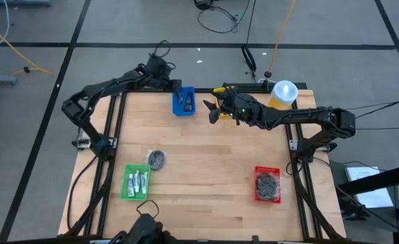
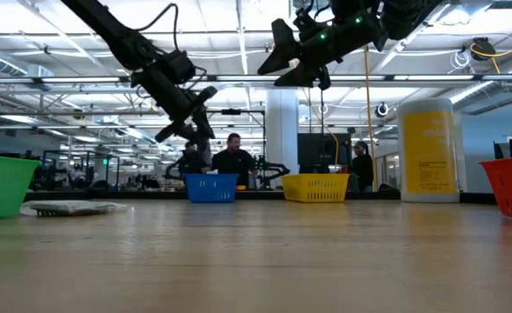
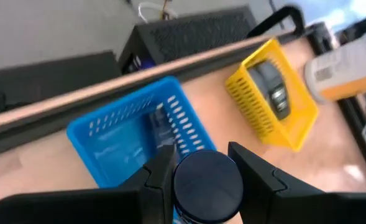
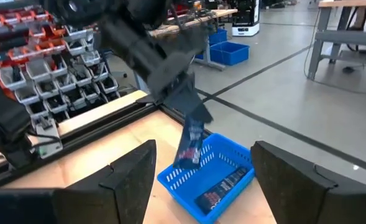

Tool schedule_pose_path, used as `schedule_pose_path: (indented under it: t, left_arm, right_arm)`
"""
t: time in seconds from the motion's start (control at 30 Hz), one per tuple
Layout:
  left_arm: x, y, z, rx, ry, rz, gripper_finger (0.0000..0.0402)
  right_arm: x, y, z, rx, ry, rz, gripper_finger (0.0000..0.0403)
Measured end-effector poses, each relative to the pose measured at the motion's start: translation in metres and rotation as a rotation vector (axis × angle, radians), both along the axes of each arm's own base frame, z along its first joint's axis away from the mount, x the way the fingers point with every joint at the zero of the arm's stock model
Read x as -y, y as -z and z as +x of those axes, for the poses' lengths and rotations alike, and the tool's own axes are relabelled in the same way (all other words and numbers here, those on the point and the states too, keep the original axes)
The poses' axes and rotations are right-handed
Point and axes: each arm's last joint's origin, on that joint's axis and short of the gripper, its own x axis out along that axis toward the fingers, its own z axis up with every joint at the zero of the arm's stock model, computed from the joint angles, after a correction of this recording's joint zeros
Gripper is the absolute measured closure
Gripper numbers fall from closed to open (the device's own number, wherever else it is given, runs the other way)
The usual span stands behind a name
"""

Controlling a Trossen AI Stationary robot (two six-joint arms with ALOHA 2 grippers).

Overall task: Pick & Place Travel size toiletries
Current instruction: Put the blue shave cream into the blue bin

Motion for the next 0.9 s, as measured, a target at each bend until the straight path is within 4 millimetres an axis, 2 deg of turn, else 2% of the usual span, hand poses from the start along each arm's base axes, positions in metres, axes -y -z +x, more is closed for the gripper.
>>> schedule_pose_path:
  t: [0.23, 0.37, 0.53, 0.63, 0.8, 0.9]
  left_arm:
    - [-0.006, 0.025, 0.008, -0.032, 0.076, -0.037, 0.0291]
    - [-0.006, 0.03, 0.009, -0.038, 0.099, -0.045, 0.0291]
    - [-0.009, 0.041, 0.012, -0.058, 0.102, -0.069, 0.0269]
    - [-0.01, 0.049, 0.014, -0.071, 0.113, -0.079, 0.0273]
    - [-0.007, 0.053, 0.018, -0.083, 0.144, -0.07, 0.0282]
    - [-0.006, 0.053, 0.02, -0.096, 0.132, -0.065, 0.0266]
  right_arm:
    - [-0.003, 0.0, 0.001, 0.015, -0.005, 0.023, 0.0149]
    - [-0.008, 0.0, 0.002, 0.015, -0.02, 0.023, 0.0149]
    - [-0.014, 0.0, 0.004, 0.015, -0.038, 0.023, 0.0149]
    - [-0.015, 0.0, 0.004, 0.006, -0.046, 0.008, 0.0149]
    - [-0.015, -0.001, 0.004, 0.008, -0.048, -0.001, 0.0149]
    - [-0.015, -0.001, 0.004, 0.004, -0.049, -0.007, 0.0149]
